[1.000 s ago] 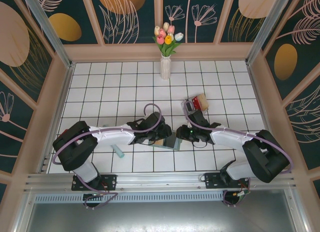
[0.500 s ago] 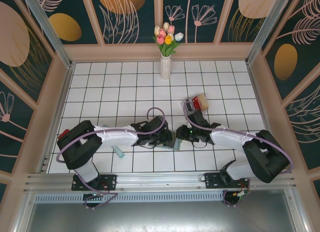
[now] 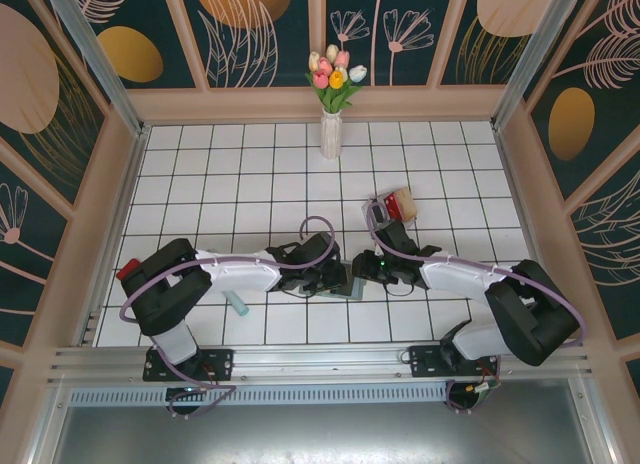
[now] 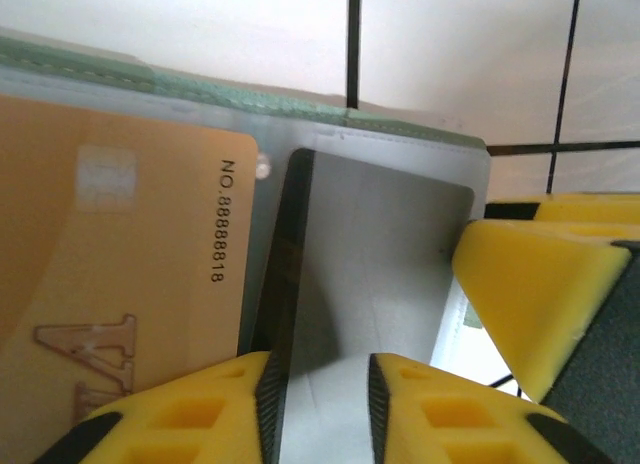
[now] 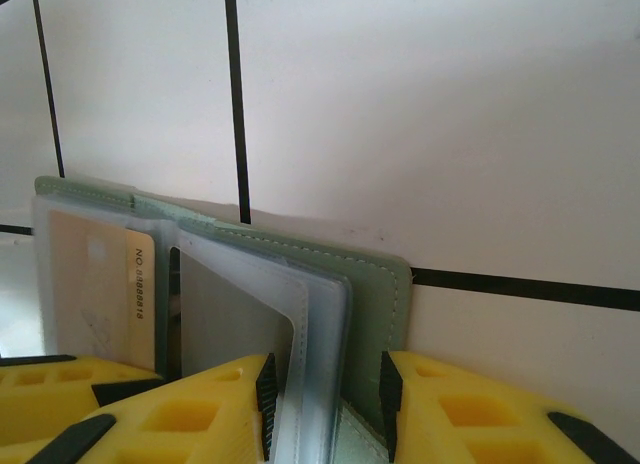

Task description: Put the credit cards into the card holder

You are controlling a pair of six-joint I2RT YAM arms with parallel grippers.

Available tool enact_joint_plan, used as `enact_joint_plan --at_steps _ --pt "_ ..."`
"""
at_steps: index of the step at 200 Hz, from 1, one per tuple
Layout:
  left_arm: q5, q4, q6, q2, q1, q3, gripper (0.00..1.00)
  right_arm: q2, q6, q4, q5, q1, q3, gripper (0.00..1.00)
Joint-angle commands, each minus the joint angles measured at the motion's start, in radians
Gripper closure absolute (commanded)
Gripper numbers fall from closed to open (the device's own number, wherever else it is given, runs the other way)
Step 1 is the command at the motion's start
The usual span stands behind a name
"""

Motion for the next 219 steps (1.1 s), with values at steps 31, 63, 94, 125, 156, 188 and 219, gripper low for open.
enact_joint_plan --at_steps 31,63,94,125,156,188,219 --pt "0.019 0.029 0.000 0.009 -0.009 0.012 0.70 -0.011 0.017 0.018 -0.006 0.009 -0.022 0.65" --pt "-0.048 -0.008 0.009 -0.035 -0.009 0.012 0.66 -0.037 0.022 -0.004 0.034 0.011 -0.018 0.65" --pt "-0.107 -0.061 0.031 -0.047 -0.010 0.030 0.60 -0.048 0.014 -0.020 0.046 0.011 -0.010 0.64" --pt "-0.103 -0.061 0.049 -0.013 -0.009 0.058 0.57 -0.037 0.016 -0.013 0.032 0.011 -0.013 0.65" --pt "-0.120 -0.084 0.064 0.028 -0.009 0.087 0.54 -0.037 0.018 -0.010 0.030 0.013 -0.014 0.64" --pt "-0.125 -0.128 0.072 0.052 -0.011 0.102 0.54 -0.034 0.013 -0.012 0.028 0.013 -0.010 0.64" --pt "-0.142 -0.161 0.079 0.052 -0.011 0.103 0.53 -0.026 0.012 -0.012 0.030 0.013 -0.008 0.64"
